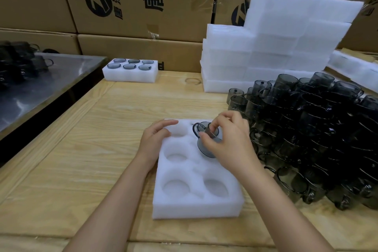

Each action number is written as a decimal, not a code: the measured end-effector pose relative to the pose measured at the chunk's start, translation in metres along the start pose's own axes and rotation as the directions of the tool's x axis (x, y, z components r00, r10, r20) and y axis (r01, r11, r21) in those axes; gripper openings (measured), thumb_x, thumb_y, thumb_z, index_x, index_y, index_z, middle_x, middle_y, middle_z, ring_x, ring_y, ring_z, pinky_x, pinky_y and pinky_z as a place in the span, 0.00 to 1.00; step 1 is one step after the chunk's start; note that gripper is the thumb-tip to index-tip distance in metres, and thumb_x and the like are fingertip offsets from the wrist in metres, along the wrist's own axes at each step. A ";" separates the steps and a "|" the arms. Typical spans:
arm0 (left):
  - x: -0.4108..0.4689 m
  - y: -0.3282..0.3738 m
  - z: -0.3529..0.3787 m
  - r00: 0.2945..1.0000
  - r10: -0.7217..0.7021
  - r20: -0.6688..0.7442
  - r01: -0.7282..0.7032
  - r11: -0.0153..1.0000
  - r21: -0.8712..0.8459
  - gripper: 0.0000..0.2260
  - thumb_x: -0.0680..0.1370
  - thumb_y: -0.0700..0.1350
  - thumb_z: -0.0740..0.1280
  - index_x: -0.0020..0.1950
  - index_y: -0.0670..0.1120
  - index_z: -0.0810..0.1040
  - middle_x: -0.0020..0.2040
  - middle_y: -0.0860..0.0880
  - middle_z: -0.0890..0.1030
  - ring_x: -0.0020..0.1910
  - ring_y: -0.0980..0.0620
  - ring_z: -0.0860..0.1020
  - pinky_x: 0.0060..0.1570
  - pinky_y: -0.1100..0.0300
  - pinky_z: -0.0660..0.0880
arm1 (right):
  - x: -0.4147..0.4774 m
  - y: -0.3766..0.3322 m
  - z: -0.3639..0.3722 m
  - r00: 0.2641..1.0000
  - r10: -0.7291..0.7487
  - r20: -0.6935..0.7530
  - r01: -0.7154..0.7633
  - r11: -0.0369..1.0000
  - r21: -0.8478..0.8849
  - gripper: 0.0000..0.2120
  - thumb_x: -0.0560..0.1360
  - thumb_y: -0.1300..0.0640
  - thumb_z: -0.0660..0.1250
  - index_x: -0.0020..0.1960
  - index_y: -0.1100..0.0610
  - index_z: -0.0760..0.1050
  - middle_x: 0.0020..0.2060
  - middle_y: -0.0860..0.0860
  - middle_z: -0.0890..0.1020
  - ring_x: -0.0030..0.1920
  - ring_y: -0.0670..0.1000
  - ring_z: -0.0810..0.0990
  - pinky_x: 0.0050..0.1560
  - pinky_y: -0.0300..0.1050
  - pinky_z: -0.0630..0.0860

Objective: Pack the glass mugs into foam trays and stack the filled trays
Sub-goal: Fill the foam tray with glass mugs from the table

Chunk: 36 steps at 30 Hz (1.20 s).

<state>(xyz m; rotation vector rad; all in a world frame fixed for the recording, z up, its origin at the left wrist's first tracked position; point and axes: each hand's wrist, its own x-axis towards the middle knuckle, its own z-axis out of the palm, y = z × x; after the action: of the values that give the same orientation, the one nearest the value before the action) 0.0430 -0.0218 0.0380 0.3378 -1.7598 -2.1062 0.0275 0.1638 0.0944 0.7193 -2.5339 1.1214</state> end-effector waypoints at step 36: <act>0.003 -0.004 -0.003 1.000 0.021 0.014 -0.022 0.997 0.068 0.19 0.73 0.29 0.58 0.52 0.46 0.82 0.60 0.52 0.79 0.62 0.49 0.75 0.62 0.51 0.72 | 0.036 0.009 0.036 0.845 0.164 0.509 0.041 0.929 -0.367 0.28 0.81 0.44 0.39 0.78 0.56 0.44 0.77 0.49 0.44 0.76 0.47 0.41 0.73 0.51 0.37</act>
<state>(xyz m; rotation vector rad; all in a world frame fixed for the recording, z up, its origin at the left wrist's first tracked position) 0.0417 -0.0254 0.0336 0.3228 -1.8379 -2.0410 -0.0094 0.1300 0.0805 0.9506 -3.1236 0.4598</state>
